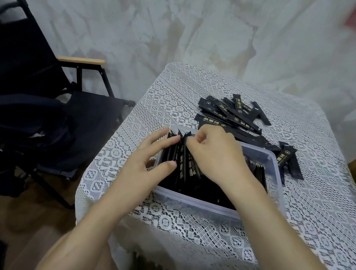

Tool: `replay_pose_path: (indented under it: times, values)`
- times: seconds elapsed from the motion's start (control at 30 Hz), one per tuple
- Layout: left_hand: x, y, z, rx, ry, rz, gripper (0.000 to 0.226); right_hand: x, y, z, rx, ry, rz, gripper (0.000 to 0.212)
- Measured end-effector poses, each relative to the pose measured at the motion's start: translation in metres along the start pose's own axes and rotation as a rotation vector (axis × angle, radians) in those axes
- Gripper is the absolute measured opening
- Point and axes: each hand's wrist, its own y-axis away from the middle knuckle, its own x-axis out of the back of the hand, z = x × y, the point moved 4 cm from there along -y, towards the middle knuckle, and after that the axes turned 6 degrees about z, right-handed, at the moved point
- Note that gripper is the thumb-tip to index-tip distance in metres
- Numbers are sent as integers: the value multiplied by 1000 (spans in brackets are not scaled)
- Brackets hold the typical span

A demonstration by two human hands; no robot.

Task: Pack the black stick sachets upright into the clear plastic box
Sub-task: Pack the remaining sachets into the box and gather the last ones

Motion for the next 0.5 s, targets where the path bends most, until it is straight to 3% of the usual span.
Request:
replay_pose_path:
  times: [0.1,0.23,0.5]
  values:
    - [0,0,0,3,11,-2,49,-4,4,2,-38,-133,-112,37]
    - [1,0,-1,-1,4,-3,49,-7,15,11,-117,-368,-333,37]
    - [0,1,-2,1,5,0,58,-11,12,7,-75,-245,-274,32]
